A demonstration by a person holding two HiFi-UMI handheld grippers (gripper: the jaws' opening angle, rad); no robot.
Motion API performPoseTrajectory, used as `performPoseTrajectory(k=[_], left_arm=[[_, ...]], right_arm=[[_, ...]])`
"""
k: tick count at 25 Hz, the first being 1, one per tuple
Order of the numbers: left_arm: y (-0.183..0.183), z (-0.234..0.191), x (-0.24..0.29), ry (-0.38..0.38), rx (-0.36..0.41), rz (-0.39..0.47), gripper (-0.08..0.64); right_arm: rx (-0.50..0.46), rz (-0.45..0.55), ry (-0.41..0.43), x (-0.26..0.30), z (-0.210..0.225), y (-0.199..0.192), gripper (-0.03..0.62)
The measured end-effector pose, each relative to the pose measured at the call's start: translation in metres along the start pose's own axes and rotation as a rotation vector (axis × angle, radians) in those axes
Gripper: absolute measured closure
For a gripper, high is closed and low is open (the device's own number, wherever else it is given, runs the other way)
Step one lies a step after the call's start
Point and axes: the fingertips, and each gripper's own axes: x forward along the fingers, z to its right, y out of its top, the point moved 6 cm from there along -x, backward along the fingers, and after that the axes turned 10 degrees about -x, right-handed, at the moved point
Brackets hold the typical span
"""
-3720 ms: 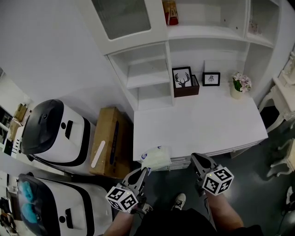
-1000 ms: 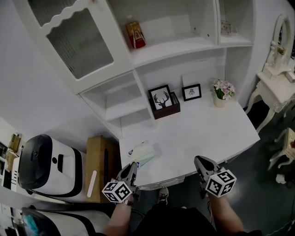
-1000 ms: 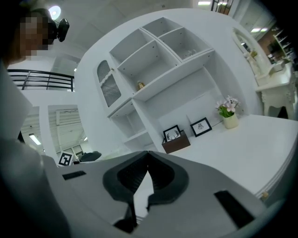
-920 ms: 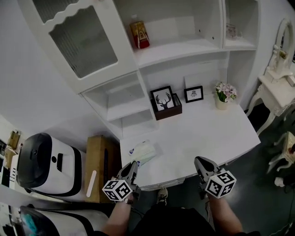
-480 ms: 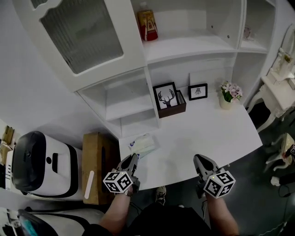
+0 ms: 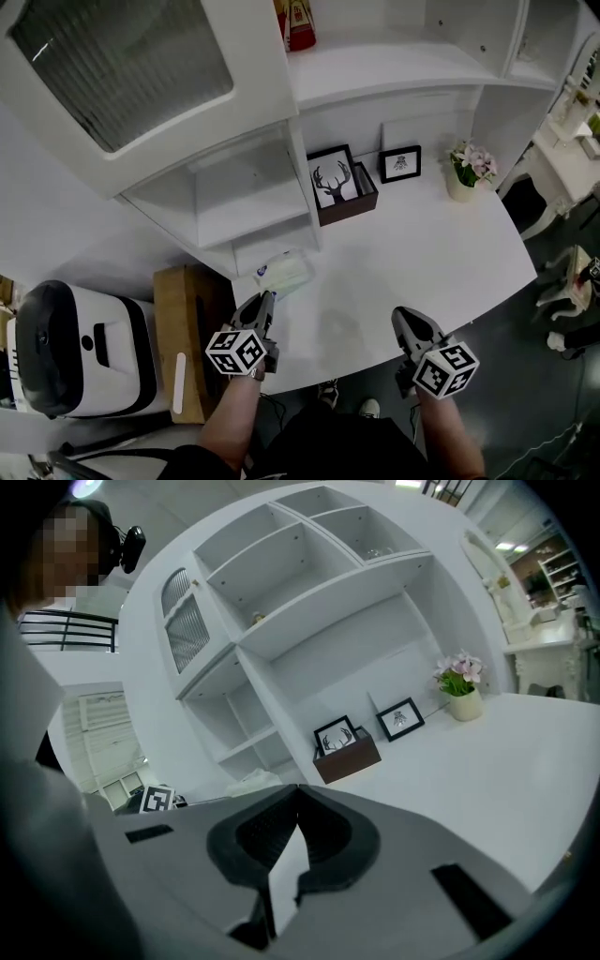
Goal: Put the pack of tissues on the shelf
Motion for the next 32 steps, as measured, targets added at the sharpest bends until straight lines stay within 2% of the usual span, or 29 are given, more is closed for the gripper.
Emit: performPoseTrajectory(k=[13,32], left_arm=[[0.010,-0.037,0.077,0.002,0.011,-0.066,0.555],[0.021,-0.071,0.158,0.067,0.055,-0.118,0.555]], right_arm=[[0.041,-0.023,-0.089,0.023,0.021,-0.010,0.588],[0.091,-0.067,-0.176,0.015,0.043,-0.023,0.588]])
